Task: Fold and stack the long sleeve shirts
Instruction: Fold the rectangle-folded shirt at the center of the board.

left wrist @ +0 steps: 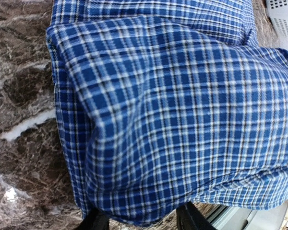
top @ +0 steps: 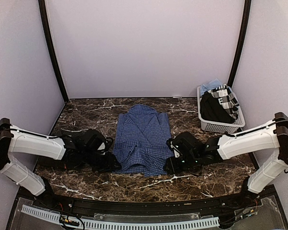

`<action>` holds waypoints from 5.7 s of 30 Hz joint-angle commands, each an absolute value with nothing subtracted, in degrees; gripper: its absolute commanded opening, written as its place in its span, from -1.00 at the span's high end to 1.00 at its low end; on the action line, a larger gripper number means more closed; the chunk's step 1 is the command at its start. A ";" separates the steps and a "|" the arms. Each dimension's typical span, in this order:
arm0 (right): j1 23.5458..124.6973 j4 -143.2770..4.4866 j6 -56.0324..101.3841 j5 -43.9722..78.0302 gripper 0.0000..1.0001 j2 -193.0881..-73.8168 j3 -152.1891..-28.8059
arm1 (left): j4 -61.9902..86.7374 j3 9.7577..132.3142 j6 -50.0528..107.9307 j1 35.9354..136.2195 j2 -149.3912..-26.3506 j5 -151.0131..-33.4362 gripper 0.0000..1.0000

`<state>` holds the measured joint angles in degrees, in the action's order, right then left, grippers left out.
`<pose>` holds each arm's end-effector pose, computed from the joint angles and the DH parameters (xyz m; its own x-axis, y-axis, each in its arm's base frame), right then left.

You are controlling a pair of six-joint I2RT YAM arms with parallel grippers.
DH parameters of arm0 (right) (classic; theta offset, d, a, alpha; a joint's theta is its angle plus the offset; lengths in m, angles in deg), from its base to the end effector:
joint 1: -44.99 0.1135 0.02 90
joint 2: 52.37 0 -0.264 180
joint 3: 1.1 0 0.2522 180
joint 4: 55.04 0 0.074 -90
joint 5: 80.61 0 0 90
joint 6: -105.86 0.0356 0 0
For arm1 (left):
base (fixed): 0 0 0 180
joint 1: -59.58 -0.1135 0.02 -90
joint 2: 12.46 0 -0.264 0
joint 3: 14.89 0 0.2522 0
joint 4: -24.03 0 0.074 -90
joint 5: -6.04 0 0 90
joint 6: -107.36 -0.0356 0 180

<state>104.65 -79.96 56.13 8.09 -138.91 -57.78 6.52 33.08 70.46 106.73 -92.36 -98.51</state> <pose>0.1452 0.2464 0.1619 -0.8683 -0.2042 -0.4520 -0.3866 0.8497 0.3586 0.1691 -0.1954 0.1576 -0.9665 -0.0962 -0.2378 0.0796 0.7687 -0.6346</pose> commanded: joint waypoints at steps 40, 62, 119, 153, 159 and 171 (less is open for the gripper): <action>98.31 -82.93 49.75 6.98 0.32 -140.60 -71.12 | 9.99 53.46 69.09 96.63 -107.36 -106.04 1.00; 105.28 -77.22 55.49 6.21 -0.33 -140.62 -60.13 | 12.64 51.78 70.27 96.13 -107.10 -107.11 1.00; 96.15 -75.48 48.91 12.14 0.44 -140.06 -68.39 | 10.78 58.66 61.27 84.91 -105.72 -103.33 -0.29; 86.62 -98.44 38.57 2.56 0.14 -175.39 -118.55 | 14.75 49.92 61.07 95.95 -106.03 -105.17 0.69; 86.56 -96.75 39.08 2.24 -0.12 -164.10 -107.24 | 15.55 56.88 61.96 94.76 -113.86 -102.86 0.53; 86.61 -86.31 42.51 9.13 -0.18 -146.30 -77.81 | 10.91 74.12 58.82 88.03 -129.13 -101.02 0.51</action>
